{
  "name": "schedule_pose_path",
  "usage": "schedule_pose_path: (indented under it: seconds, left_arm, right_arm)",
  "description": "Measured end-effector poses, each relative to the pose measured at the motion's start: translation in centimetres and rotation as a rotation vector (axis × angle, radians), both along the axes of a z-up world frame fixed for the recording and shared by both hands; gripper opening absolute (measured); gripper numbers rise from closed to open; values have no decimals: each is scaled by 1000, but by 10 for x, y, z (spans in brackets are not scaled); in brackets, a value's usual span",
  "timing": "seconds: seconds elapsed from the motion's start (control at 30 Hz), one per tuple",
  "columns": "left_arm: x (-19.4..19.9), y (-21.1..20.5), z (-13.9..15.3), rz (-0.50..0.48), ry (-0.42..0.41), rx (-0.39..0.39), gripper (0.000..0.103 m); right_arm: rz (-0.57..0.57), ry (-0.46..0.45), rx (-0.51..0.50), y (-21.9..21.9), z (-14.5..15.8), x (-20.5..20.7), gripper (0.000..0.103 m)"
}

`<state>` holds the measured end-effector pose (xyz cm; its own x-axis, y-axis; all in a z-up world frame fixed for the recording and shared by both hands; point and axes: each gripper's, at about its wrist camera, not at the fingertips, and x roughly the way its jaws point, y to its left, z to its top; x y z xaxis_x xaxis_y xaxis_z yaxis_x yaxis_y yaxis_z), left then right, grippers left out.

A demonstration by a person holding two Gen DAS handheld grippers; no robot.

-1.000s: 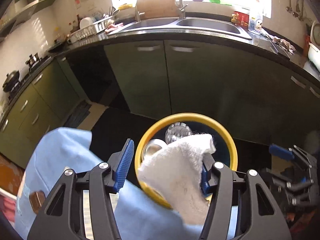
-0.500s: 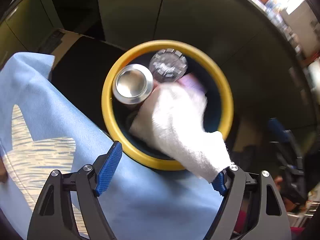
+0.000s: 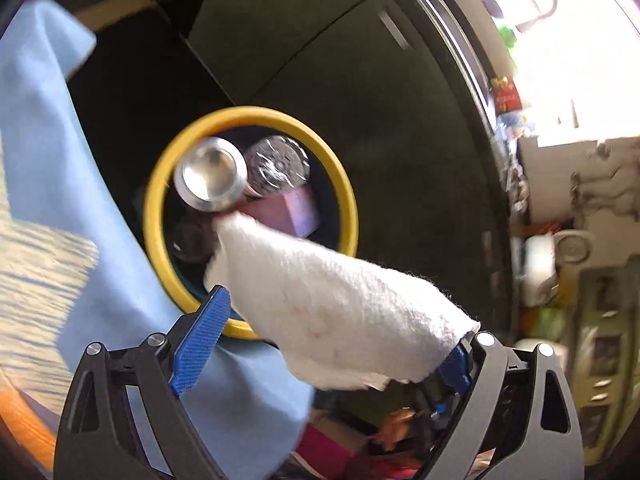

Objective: Collect trash
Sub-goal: 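Carry the paper towel over the bin and open the left tool, then reach the right tool to the orange foam net and grasp it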

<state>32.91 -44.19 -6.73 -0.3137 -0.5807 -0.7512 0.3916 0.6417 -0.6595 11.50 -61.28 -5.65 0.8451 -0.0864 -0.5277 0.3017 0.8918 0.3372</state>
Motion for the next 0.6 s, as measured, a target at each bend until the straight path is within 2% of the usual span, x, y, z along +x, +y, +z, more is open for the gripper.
schedule_pose_path:
  seconds: [0.1,0.13,0.2,0.33,0.37,0.43,0.53,0.6]
  left_arm:
    - [3,7,-11,84,109,-77,90]
    - [7,12,-17,136,179,-96,90]
    - [9,17,-28,195,261,-92,90]
    - [7,18,-36,219,264,-64,90]
    - [6,19,-35,214,251,-60,90]
    - [7,25,-23,181,164,-45,90]
    - [-5,42,16,131,-100,-40,90]
    - [-11,62,41,125,-243,-57,90]
  right_arm:
    - [38,-29,-35,13,5,5,71]
    - [47,-42,-44,16,6,5,71]
    - [72,-48,-73,23,8,8,69]
    - [102,-26,-87,27,7,16,64]
    - [97,-28,-87,26,7,15,64]
    - [74,-25,-92,22,7,12,64]
    - [57,-16,-71,19,5,8,64]
    - [61,-3,-64,19,3,8,64]
